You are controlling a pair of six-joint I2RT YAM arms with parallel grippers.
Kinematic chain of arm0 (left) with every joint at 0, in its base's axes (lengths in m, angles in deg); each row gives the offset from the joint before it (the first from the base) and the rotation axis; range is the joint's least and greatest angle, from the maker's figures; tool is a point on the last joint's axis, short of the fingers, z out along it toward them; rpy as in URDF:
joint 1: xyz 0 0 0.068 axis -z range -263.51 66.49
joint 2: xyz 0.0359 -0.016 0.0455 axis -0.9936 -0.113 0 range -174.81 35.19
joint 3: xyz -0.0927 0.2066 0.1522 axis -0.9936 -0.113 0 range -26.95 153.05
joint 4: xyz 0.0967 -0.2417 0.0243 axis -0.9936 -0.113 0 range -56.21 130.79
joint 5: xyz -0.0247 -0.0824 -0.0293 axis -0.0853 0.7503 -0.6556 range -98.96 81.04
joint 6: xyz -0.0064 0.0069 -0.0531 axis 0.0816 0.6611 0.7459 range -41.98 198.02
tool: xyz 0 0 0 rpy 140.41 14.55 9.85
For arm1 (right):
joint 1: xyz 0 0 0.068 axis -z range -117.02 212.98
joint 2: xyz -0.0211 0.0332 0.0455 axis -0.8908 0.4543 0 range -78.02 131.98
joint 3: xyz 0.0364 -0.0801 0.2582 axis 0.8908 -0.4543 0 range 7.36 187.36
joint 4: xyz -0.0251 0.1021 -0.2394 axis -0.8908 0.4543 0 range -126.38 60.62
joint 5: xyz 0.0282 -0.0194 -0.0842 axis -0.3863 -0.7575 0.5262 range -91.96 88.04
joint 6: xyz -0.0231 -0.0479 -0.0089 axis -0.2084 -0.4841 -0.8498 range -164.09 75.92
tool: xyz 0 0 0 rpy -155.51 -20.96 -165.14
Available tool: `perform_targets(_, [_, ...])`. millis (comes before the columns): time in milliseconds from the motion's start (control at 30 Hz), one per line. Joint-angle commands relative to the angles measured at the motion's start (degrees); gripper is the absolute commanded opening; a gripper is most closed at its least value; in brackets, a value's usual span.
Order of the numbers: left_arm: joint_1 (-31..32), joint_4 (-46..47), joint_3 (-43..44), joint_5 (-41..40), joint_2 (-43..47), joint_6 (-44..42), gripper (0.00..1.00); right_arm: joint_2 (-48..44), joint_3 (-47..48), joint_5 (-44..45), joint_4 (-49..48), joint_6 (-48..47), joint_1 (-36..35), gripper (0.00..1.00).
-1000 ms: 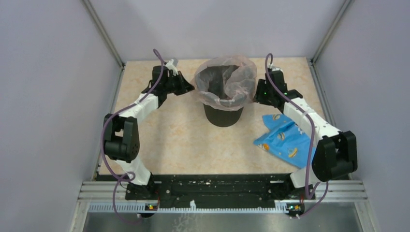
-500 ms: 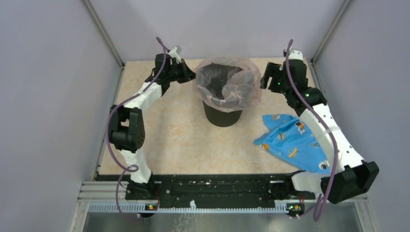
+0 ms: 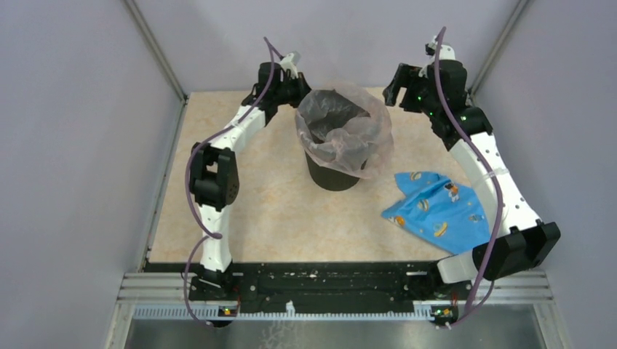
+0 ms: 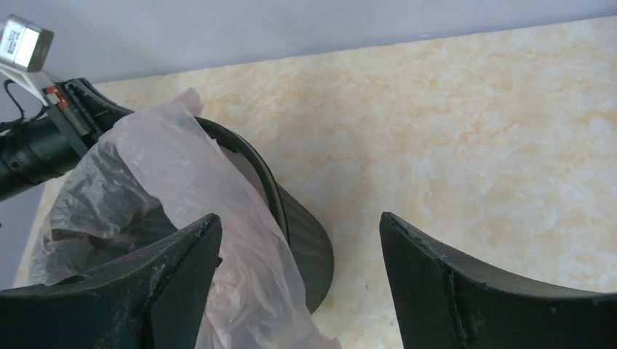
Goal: Put the trash bags into the trash bin
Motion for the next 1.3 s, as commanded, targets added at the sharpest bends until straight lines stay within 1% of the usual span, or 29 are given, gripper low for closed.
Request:
perform_targets(0, [2.1, 0.1, 4.9, 1.3, -2.1, -1.9, 0.1, 1.2, 2.3, -6.0, -0.8, 2.8, 2.4, 0.8])
perform_targets(100, [2.4, 0.2, 5.8, 1.2, -2.5, -2.0, 0.12, 0.5, -0.9, -11.3, -3.2, 6.3, 5.9, 0.79])
perform_targets(167, [2.8, 0.1, 6.6, 1.3, -3.2, -2.4, 0.12, 0.0, -4.2, -17.8, -6.3, 9.9, 10.5, 0.77])
perform_targets(333, [3.6, -0.9, 9.2, 1.8, -5.8, -2.3, 0.15, -2.2, -15.4, -34.3, -20.6, 19.9, 18.4, 0.74])
perform_targets(433, [3.8, -1.2, 10.2, 1.8, -6.7, -2.3, 0.16, -3.5, -21.9, -39.7, -28.2, 25.7, 19.7, 0.74])
perform_targets(467, [3.7, -1.2, 10.4, 1.4, -6.6, -2.5, 0.17, -4.0, -24.8, -41.0, -32.1, 28.0, 19.7, 0.74])
perform_targets(533, [3.7, -1.3, 10.6, 0.2, -6.3, -2.8, 0.23, -5.0, -30.6, -43.5, -42.0, 34.2, 19.5, 0.74])
perform_targets(567, [3.5, -1.3, 10.9, -0.1, -6.1, -2.9, 0.27, -5.3, -33.4, -44.1, -44.8, 36.4, 19.0, 0.73])
perform_targets(667, [2.8, -1.6, 13.1, -0.1, -6.1, -2.6, 0.33, -6.4, -37.0, -41.3, -45.3, 38.1, 16.9, 0.69])
perform_targets(733, [2.6, -2.4, 14.7, -0.6, -6.0, -2.9, 0.39, -8.2, -39.5, -37.3, -45.4, 39.0, 13.5, 0.69])
perform_targets(933, [1.1, -3.8, 18.9, -0.7, -6.1, -3.2, 0.56, -11.0, -46.7, -29.7, -49.6, 43.3, 6.1, 0.66])
perform_targets(1033, [0.0, -4.7, 19.9, -0.8, -5.9, -3.7, 0.62, -12.2, -49.1, -25.6, -50.3, 44.4, 2.3, 0.65])
perform_targets(1100, [-0.8, -5.1, 19.9, -0.3, -5.5, -4.0, 0.64, -13.3, -50.2, -23.2, -49.2, 44.1, 1.5, 0.64])
perform_targets(1167, [-1.5, -5.8, 19.8, 0.0, -5.0, -4.6, 0.66, -14.9, -50.7, -20.6, -45.7, 43.1, 1.7, 0.64])
perform_targets(1267, [-2.2, -6.8, 19.7, 0.4, -3.9, -6.0, 0.69, -16.4, -49.2, -18.9, -41.1, 40.1, 2.2, 0.65])
